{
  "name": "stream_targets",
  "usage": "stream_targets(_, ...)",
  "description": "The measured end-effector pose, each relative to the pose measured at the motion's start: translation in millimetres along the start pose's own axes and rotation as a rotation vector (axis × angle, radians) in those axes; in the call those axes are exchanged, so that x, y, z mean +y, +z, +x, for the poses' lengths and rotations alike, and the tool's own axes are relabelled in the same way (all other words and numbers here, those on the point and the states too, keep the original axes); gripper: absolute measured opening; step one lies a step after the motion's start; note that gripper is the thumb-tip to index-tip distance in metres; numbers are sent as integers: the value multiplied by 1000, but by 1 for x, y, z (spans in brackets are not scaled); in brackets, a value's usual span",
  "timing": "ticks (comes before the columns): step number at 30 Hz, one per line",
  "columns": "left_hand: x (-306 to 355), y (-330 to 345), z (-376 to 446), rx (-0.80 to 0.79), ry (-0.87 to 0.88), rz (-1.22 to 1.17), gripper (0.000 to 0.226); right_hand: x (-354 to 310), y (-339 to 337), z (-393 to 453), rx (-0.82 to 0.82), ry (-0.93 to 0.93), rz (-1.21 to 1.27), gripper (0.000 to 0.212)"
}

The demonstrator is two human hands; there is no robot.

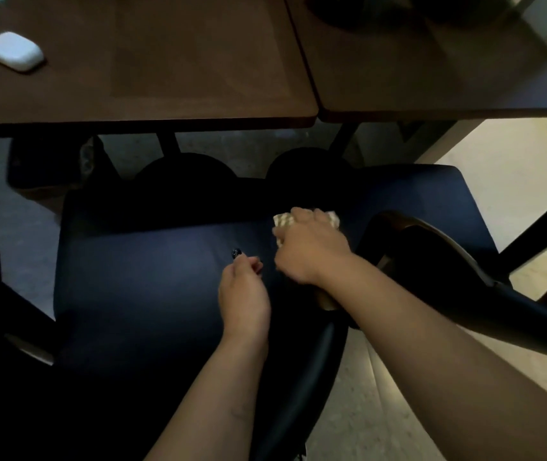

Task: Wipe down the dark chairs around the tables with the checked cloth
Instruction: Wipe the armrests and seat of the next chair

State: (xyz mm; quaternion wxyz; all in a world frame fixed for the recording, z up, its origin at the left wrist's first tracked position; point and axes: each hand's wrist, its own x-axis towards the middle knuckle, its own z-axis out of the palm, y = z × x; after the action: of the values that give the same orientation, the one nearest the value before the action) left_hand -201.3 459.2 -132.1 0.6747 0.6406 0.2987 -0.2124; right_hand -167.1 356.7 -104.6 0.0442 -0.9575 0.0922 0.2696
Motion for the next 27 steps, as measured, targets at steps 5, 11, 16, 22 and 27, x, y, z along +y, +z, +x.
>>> stream_targets(5, -1, 4, -6, -103, 9, 128, 23, 8, -1, -24, 50, 0, 217, 55)
stream_targets(11, -2, 7, -11, -233, -2, 206, 24, 22, -11, 58, -71, 94, 389, 38)
stream_targets(16, -2, 8, -9, -227, 8, 222, 27, 34, -3, 38, -19, -40, 573, 33)
stream_targets(22, -1, 8, -10, -231, -26, 177, 29, 43, 6, 17, 21, -237, 540, 35)
stream_targets(27, 0, 9, -13, -271, -57, 138, 25, 40, -2, 48, -11, -34, 781, 33)
